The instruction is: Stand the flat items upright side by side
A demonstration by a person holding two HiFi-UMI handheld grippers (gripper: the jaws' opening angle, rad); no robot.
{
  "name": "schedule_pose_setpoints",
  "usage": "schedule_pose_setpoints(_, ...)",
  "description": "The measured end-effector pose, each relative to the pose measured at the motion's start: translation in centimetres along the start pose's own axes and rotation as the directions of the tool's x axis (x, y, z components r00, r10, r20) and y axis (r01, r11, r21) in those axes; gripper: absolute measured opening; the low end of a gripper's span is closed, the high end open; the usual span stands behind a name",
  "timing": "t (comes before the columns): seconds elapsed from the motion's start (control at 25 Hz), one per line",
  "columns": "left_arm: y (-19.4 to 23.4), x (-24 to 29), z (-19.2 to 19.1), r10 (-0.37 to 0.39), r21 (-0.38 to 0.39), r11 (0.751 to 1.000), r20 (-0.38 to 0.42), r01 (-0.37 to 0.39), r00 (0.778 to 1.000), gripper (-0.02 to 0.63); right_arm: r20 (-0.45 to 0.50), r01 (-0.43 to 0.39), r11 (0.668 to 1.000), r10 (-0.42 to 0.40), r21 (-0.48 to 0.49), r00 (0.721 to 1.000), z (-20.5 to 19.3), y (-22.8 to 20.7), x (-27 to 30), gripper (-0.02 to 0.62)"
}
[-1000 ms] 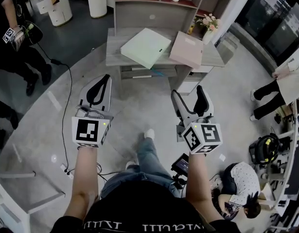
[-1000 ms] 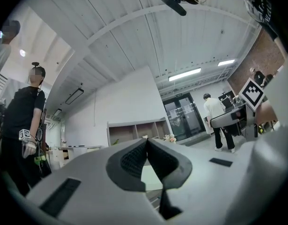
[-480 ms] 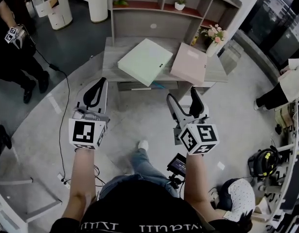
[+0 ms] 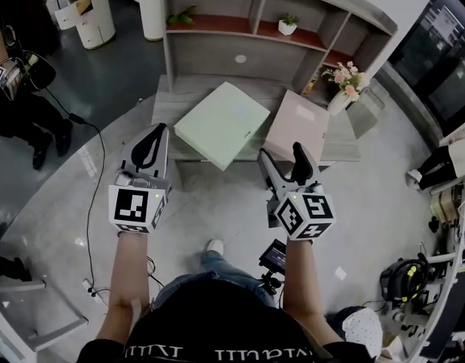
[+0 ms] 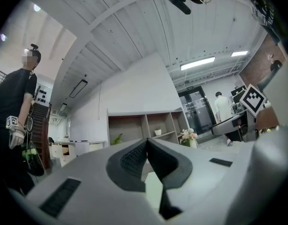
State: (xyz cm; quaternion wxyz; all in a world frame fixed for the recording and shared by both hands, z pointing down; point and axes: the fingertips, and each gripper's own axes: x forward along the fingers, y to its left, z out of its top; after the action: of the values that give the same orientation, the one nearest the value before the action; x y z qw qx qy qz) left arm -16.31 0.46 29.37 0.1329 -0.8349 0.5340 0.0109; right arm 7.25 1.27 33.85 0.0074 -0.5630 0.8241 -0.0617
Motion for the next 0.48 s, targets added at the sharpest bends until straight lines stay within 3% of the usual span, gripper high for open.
schedule_pose_setpoints(0.24, 0.7, 4.9, -1.7, 0.041, -0.011, 0.999, -0.030, -0.041, 0.999, 0.014, -0.047, -0.011, 0.989, 0.019, 0.148, 0.999, -2.0, -4.5, 5.0, 0.389)
schedule_pose_setpoints(0.48, 0.2, 7.3, -4.2, 0.034, -0.021, 0.999, -0.084, -0.036, 0.996, 0.014, -0.146, 0.033, 0.967, 0.005, 0.252, 0.989, -6.3, -7.1, 8.7, 0.388)
